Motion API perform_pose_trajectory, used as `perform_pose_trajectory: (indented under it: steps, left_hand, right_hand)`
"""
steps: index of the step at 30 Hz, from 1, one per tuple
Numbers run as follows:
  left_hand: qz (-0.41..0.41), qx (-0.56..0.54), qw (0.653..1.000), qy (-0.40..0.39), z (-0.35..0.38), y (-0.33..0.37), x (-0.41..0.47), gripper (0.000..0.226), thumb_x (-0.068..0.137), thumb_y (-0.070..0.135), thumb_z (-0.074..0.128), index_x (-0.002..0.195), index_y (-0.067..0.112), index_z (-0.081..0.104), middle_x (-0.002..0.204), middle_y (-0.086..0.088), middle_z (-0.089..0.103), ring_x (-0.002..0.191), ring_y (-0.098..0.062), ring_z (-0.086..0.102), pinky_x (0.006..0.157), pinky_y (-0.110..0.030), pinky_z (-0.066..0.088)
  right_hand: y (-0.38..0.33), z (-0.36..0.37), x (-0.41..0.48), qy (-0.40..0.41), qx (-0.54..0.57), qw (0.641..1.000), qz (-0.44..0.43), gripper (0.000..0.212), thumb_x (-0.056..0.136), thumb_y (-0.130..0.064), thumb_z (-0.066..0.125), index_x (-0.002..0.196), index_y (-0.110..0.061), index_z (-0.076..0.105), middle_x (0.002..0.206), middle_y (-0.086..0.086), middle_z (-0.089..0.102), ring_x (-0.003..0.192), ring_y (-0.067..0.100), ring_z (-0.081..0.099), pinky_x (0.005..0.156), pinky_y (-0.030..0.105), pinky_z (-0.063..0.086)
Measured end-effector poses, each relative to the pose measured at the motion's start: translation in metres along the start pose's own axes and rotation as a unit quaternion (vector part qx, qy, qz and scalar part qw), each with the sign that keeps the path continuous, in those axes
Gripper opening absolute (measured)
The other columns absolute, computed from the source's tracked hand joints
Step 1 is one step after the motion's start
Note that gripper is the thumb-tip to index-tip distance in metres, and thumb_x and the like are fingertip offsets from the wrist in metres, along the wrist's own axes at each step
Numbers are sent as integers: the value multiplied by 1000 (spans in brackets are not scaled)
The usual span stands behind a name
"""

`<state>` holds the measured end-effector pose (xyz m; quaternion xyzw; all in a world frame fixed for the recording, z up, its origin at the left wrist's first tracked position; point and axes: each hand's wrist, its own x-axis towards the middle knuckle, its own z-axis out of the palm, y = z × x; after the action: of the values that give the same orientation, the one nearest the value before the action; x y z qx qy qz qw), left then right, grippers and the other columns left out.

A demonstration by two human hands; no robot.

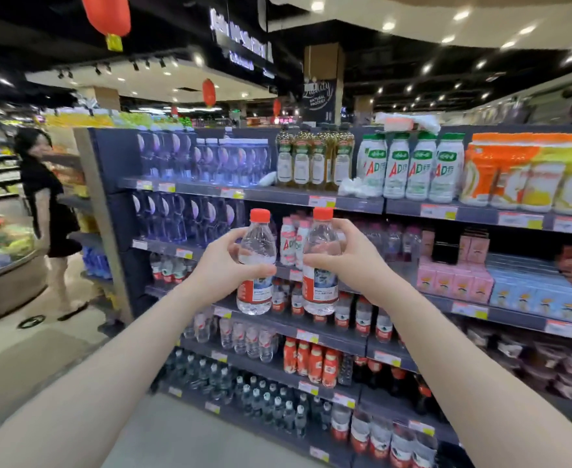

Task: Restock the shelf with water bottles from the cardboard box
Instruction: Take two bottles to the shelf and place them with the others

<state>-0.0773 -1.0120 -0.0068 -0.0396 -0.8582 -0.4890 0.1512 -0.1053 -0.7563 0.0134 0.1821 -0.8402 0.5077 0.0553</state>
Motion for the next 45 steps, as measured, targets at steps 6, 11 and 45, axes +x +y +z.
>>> perform_pose_trajectory:
  steps: [6,11,45]
  left_hand:
    - [-13,-15,1000,0,-85,-78,46,98,52,62,95,140,48,54,125,6,70,120,-16,65,104,-49,53]
    - [-25,-20,999,4,-115,-135,84,99,53,61,94,142,49,52,133,7,66,126,-16,61,106,-49,52]
    - [-35,-21,985,-170,-171,-432,368,74,66,44,94,128,56,55,133,24,62,126,-8,60,108,-47,50]
  right_hand:
    - [-25,97,68,2,14,1000,0,92,72,-52,85,148,-41,35,121,-8,64,103,6,64,82,27,51]
    - [-32,155,124,-26,-10,1000,-4,80,78,-41,85,144,-40,38,121,-2,65,97,14,68,69,21,50]
    - [95,389,403,26,40,995,93,71,75,-33,87,134,-45,49,116,-7,70,108,9,67,94,43,57]
